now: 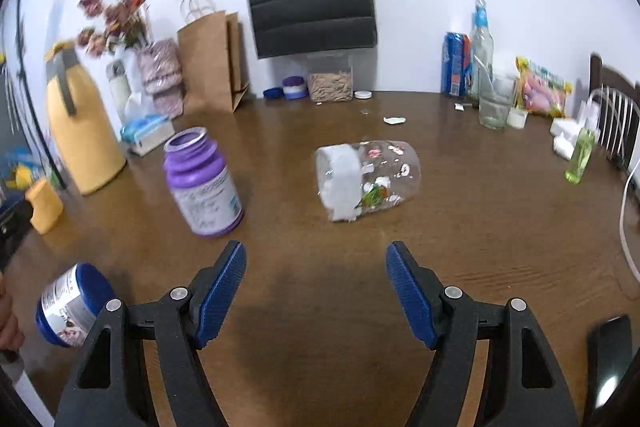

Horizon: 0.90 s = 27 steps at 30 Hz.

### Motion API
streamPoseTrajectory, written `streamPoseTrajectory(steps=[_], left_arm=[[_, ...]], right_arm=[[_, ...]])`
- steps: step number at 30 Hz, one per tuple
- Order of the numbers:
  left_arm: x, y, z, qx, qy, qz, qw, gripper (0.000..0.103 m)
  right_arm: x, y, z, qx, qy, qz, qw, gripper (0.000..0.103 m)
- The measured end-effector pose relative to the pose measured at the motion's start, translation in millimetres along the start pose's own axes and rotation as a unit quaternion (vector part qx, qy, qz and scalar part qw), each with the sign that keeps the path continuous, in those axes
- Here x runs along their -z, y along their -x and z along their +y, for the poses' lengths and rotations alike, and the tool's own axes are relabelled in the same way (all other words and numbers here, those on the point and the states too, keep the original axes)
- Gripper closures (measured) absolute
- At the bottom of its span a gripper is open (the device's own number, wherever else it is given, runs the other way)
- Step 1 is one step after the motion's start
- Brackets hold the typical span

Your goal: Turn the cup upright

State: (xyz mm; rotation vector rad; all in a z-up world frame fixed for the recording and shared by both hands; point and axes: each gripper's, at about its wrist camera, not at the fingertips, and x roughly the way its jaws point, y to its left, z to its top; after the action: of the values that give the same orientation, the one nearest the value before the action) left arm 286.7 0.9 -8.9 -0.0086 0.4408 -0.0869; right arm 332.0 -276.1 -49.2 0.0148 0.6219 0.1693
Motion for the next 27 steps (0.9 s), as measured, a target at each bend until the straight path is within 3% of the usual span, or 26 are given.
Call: streamPoseTrajectory(steps=[5,12,15,19,23,27], left_arm=[[10.5,31.5,-0.8,0.010,0.015,0.010,0.9998,0.000],[49.2,127.0,-3.1,0.033,0.012,-0.012,0.9993,0.000],[62.7,171.8,1.2,0.010,0.004,-0.040,0.9991,0.000],[85.2,216.7,11.0,-0.010,0.035,-0.048,0.9982,0.000],[100.9,226.2,8.5,0.006,0.062,-0.033,0.9975,0.000],[108.3,223.0,2.7,0.009,0.074,-0.019,0.9971,0.000]], right_arm=[[20.0,27.9,26.2,-0.008,0.035,0.017,0.999,0.026],[74.0,100.8,60.2,-0.043,0.076,0.011,0.996,0.025],[91.1,140.9,64.8,-0.055,0.086,-0.006,0.995,0.025],[112.5,184.0,63.6,-0.068,0.058,-0.018,0.996,0.025],[141.7,217.0,70.5,-0.029,0.039,-0.071,0.996,0.025],[153.5,223.8,74.4,-0.042,0.022,-0.086,0.995,0.025]])
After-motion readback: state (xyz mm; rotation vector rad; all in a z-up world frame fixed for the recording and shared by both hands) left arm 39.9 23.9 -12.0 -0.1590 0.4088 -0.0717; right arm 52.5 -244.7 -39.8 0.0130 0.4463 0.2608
